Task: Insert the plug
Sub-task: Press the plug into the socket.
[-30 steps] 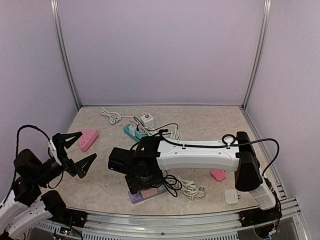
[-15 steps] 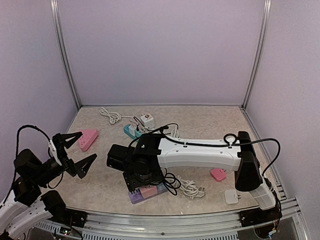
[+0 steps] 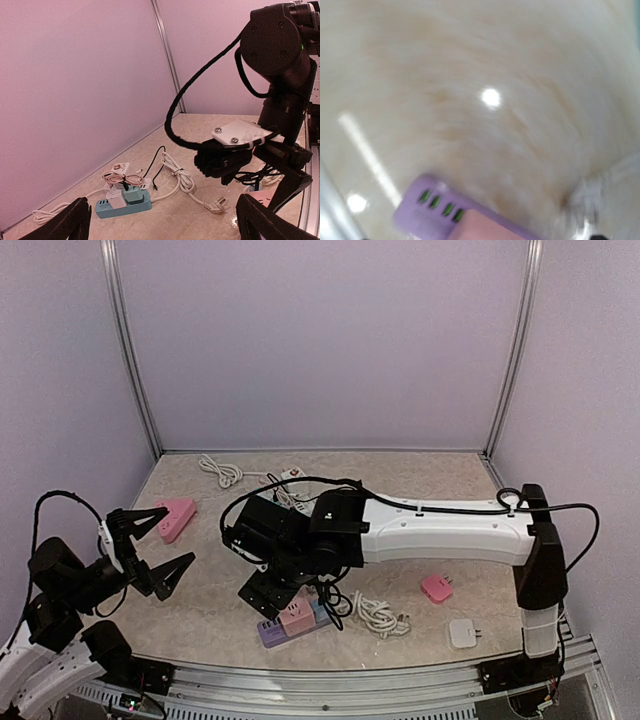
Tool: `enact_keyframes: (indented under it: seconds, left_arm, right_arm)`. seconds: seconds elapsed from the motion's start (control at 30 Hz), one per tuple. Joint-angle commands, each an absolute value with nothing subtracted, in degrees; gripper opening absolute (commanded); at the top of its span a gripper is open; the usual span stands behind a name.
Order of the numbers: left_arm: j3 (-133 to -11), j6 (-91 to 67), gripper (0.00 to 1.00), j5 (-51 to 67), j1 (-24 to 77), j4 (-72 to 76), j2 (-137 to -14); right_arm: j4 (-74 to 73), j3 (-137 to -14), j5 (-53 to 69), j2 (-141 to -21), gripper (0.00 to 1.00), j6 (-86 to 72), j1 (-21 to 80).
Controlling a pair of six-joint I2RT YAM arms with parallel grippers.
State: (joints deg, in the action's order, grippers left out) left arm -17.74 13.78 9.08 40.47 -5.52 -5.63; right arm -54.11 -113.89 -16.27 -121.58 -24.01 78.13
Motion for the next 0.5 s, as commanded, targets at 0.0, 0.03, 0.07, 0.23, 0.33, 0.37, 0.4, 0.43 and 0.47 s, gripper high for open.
enact_keyframes:
  seconds: [0.0,0.03,0.07,0.23,0.33,0.37,0.4,0.43,0.47]
  left_arm:
    - [-18.62,9.4,0.99,17.28,36.51,-6.99,-5.13]
    - [-18.71,8.49,0.99,19.07,35.2,-7.04,-5.06]
    - [-18.8,7.54,0.99,20.52,33.9,-6.94,-4.93]
    - [-16.92,-0.52,0.99,21.16,26.83,-2.17,-5.15]
    - [-14.88,-4.21,0.99,20.2,22.62,-0.49,-4.95]
    - [-14.37,-4.98,0.99,19.87,21.58,-0.49,-4.99]
    - [-13.96,-5.47,0.98,19.64,20.75,-0.49,-5.04]
    - [-13.59,-5.75,0.98,19.66,20.19,-0.51,-4.88]
    - [-13.27,-5.83,0.98,19.74,19.57,-0.5,-4.85]
  right_arm:
    - [-36.43,-101.59,0.66,-111.46,0.94,12.8,76.99]
    - [-35.33,-99.18,4.34,-109.9,0.96,18.12,76.53]
    - [-34.87,-97.21,7.59,-108.64,0.98,23.32,75.97]
    - [-39.88,-97.48,10.64,-110.91,1.0,39.38,73.48]
    - [-50.74,-106.39,7.54,-118.08,1.0,42.7,73.39]
    - [-54.76,-109.42,7.27,-120.43,0.99,42.87,73.39]
    - [-58.04,-112.21,6.91,-122.21,0.98,42.93,73.36]
    - [-60.4,-114.31,6.42,-123.45,0.97,43.16,73.32]
    - [-62.05,-115.44,5.8,-124.13,0.96,43.48,73.3]
